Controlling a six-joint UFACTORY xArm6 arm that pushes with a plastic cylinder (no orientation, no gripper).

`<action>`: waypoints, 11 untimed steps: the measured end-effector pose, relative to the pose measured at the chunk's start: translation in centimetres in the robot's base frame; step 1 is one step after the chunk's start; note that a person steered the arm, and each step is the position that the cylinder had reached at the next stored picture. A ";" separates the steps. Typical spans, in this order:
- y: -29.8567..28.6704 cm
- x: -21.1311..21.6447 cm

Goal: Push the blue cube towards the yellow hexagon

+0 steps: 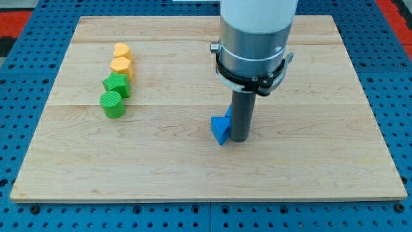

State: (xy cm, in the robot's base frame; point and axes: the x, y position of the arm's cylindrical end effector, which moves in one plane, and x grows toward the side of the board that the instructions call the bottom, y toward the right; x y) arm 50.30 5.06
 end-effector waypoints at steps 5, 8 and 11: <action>-0.3 -4.7; -8.8 -9.6; -16.0 -12.7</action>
